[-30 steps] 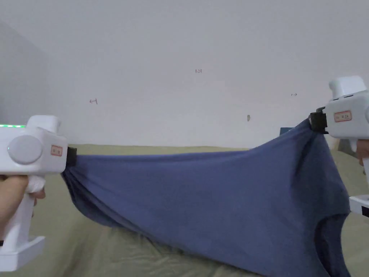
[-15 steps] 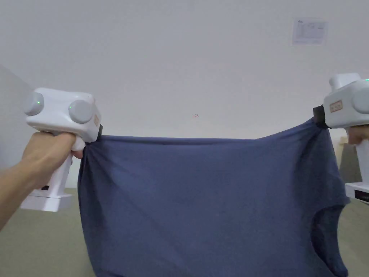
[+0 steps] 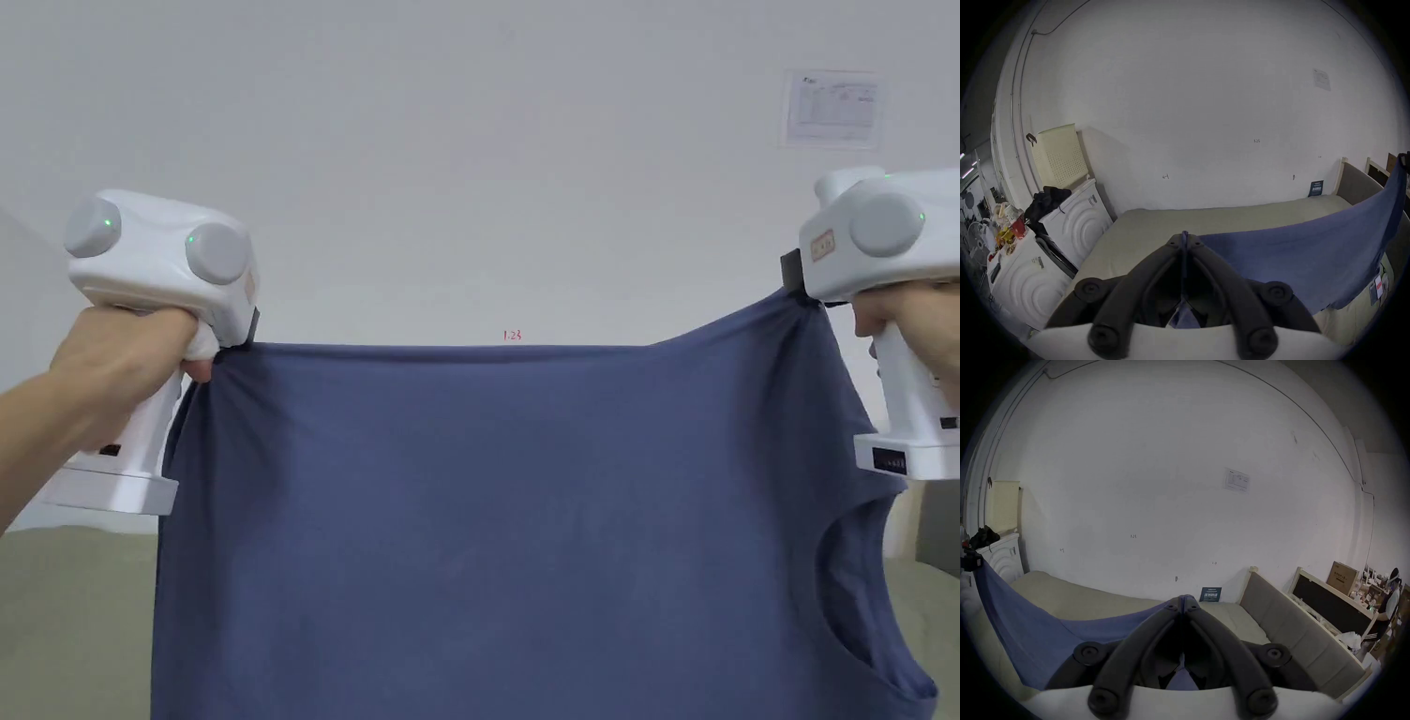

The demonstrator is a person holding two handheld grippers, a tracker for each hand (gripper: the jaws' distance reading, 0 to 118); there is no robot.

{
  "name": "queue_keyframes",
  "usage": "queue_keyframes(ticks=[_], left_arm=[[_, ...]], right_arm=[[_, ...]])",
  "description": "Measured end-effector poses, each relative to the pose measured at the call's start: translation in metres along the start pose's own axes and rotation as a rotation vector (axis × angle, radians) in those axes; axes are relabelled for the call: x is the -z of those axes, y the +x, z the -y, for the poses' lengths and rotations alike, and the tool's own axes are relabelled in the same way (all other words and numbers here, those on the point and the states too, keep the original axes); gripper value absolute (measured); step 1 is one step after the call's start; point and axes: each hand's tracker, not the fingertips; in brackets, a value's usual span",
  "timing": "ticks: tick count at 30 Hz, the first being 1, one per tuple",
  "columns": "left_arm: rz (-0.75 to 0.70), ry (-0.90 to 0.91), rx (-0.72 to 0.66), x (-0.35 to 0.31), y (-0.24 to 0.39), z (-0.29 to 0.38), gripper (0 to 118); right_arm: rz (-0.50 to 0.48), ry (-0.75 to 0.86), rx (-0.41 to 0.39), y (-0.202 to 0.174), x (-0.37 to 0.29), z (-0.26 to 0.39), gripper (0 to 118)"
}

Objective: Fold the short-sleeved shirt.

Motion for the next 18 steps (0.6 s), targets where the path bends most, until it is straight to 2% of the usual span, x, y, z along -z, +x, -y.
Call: queue_keyframes(ticks=[5, 10, 13, 18], left_arm=[[-0.048, 0.002, 0.010, 0.044, 0.009, -0.022, 1], [-0.085, 0.003, 0.033, 0.089, 0.021, -0.028, 1], [-0.099, 0.003, 0.028, 0.118, 0.030, -0.016, 1], [-0.099, -0.051, 0.033, 0.162, 0.040, 0.019, 1]], right_arm=[[0.006, 0.007, -0.018, -0.015, 0.046, -0.012, 1], [0.015, -0.006, 0.009, -0.032, 0.087, -0.011, 1], [-0.003, -0.003, 0.031, -0.041, 0.107, 0.005, 1], [0.005, -0.068, 0.005, -0.051, 0.143, 0.049, 1]])
